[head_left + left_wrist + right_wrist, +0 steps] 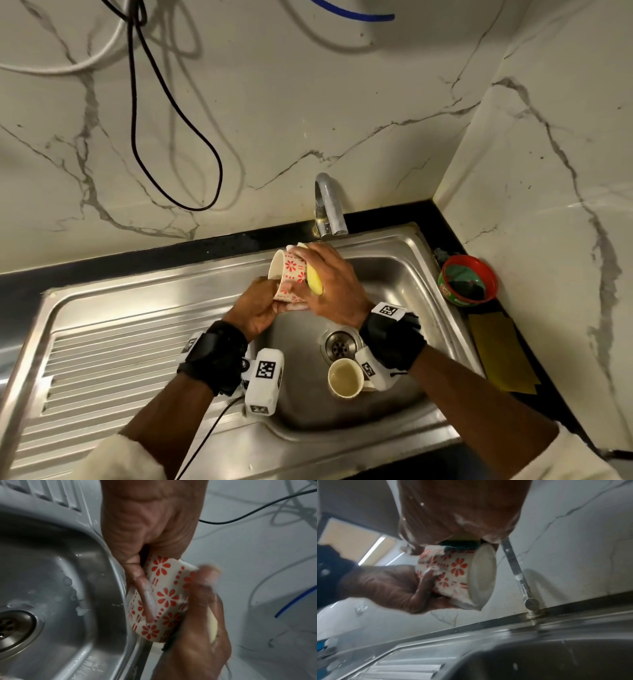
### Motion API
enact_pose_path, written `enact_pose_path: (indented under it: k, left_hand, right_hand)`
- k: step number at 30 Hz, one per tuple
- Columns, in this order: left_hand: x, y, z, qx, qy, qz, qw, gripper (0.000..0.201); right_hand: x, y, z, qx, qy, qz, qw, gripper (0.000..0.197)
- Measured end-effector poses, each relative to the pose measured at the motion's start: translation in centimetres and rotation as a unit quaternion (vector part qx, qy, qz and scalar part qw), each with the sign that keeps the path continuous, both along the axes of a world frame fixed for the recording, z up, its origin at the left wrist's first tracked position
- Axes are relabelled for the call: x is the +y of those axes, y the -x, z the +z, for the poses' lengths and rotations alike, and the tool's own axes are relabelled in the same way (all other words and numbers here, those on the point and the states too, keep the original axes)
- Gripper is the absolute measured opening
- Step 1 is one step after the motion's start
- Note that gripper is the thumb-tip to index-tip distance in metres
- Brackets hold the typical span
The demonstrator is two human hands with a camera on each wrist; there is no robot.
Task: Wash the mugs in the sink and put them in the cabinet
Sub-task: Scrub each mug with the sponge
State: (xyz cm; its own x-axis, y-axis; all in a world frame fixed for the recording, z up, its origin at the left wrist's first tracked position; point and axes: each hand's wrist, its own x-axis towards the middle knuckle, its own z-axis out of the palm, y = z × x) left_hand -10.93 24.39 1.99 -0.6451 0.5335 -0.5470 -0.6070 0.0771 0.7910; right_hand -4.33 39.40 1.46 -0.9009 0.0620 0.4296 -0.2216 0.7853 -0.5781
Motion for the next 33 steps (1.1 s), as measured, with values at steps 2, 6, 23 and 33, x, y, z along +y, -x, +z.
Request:
enact_pose_path:
  k: [2,6,23,33]
  left_hand:
    - [-0.1,-0.1,0.3,0.045,0.007,-0.036,0.998,0.025]
    - [-0.1,0.3,1.5,0.198,0.072,-0.123,0.970,0.017]
    - [0.0,0.5,1.4,0.407,0.147,-0.286,0.855,0.017]
    - [-0.1,0.2,-0.5,0.477,0.168,-0.237,0.830,0.011]
  right_hand:
    - [1.1,0.5,0.6,-0.078,0.095,-0.046,0.991,0.064]
    - [-0.7,-0.5,0.4,-0.070,0.113,-0.130,0.983,0.060]
    - [-0.5,0.9,1.1,-0.138,0.244,-0.069,0.957,0.040]
    - [-0.1,0.5,-1.4,-0.182,0.407,-0.167,0.879,0.053]
